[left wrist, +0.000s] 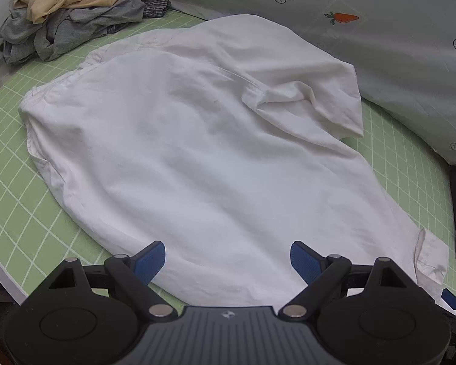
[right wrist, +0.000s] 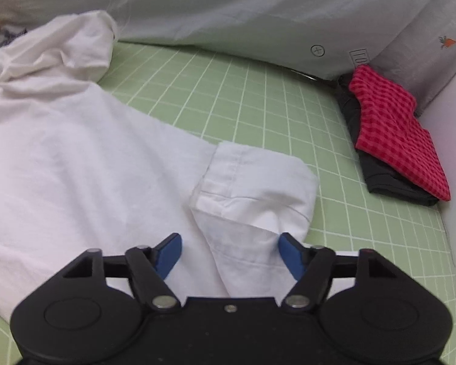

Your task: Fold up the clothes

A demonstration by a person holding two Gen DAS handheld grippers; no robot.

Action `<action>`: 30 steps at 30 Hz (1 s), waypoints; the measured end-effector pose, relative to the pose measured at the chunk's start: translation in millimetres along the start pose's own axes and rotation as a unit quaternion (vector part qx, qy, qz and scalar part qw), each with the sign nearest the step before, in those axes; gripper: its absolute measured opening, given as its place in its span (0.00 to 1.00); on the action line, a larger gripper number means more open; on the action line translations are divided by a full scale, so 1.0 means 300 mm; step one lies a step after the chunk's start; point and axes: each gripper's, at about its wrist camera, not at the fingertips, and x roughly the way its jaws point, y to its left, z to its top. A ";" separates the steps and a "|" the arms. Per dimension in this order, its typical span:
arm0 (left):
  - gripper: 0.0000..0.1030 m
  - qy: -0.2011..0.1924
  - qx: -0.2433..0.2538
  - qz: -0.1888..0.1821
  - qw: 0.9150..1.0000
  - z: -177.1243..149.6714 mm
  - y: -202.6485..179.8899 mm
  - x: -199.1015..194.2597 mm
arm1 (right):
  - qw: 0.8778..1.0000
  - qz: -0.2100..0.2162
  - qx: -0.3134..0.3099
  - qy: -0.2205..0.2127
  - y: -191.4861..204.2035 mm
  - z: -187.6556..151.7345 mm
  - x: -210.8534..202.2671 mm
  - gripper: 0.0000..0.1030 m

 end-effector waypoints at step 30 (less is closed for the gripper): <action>0.87 0.028 0.029 0.003 0.999 0.003 -0.121 -0.012 | 0.892 -0.048 0.450 -0.007 -0.483 -0.421 -0.076 0.22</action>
